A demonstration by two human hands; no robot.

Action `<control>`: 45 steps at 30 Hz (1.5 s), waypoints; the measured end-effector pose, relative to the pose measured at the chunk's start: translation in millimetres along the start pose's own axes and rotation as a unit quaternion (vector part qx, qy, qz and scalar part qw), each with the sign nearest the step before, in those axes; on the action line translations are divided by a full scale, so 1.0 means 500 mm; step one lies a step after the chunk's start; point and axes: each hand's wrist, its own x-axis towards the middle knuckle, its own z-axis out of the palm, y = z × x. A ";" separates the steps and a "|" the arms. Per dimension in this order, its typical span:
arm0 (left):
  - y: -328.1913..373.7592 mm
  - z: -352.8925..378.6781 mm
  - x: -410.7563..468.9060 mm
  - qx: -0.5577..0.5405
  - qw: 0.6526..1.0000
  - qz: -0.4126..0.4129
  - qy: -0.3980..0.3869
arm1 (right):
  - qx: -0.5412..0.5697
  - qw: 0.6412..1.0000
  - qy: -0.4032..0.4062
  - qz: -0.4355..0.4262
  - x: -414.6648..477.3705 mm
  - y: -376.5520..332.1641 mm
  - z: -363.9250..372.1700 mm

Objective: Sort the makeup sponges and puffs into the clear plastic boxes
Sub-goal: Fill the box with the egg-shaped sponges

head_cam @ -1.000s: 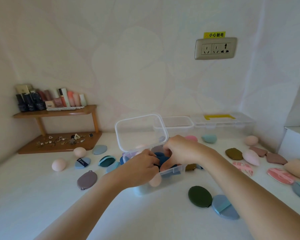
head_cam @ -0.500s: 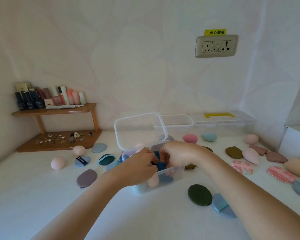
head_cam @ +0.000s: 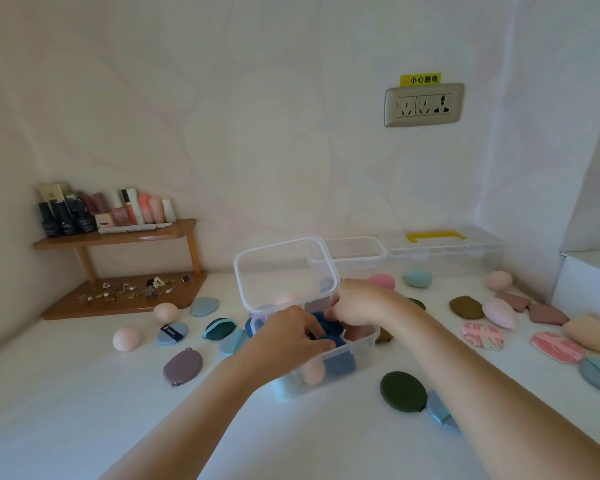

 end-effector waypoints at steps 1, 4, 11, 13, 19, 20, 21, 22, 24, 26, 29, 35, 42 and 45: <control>0.000 0.001 -0.003 -0.009 1.000 -0.001 0.000 | -0.011 1.000 0.007 -0.003 -0.002 -0.006 0.008; -0.002 0.004 -0.010 -0.022 0.999 -0.006 0.024 | -0.053 0.998 0.026 0.016 -0.009 -0.025 0.019; -0.011 0.016 -0.018 -0.007 0.996 -0.011 0.088 | -0.014 0.996 0.082 -0.011 -0.009 -0.029 0.039; -0.016 0.017 -0.020 0.055 0.993 -0.014 0.108 | -0.010 0.996 0.087 -0.013 -0.010 -0.029 0.043; -0.037 0.024 -0.024 0.050 0.993 -0.026 0.106 | 0.010 0.996 0.085 0.003 -0.019 -0.040 0.058; -0.039 0.025 -0.024 0.041 0.993 -0.031 0.105 | 0.012 0.996 0.085 0.008 -0.021 -0.045 0.060; -0.039 0.024 -0.026 0.037 0.993 -0.039 0.103 | 0.014 0.996 0.085 0.016 -0.021 -0.050 0.062; -0.040 0.024 -0.028 0.043 0.993 -0.046 0.101 | 0.010 0.997 0.076 0.031 -0.018 -0.055 0.066; -0.042 0.021 -0.033 0.100 0.989 -0.047 0.098 | 0.003 0.996 0.053 0.077 -0.015 -0.067 0.074; -0.044 0.018 -0.038 0.153 0.983 -0.046 0.093 | 0.001 0.994 0.036 0.105 -0.003 -0.068 0.083; -0.047 0.018 -0.041 0.147 0.984 -0.053 0.084 | 0.032 0.994 0.049 0.095 0.014 -0.059 0.088; -0.040 0.011 -0.041 0.102 0.990 -0.061 0.070 | -0.030 0.992 0.126 -0.014 -0.016 -0.046 0.095; -0.045 0.001 -0.041 0.128 0.990 -0.024 0.048 | -0.023 0.992 0.117 -0.044 -0.018 -0.046 0.097; -0.063 0.004 -0.033 0.110 0.993 -0.008 0.052 | 0.027 0.997 0.068 -0.028 -0.008 -0.040 0.085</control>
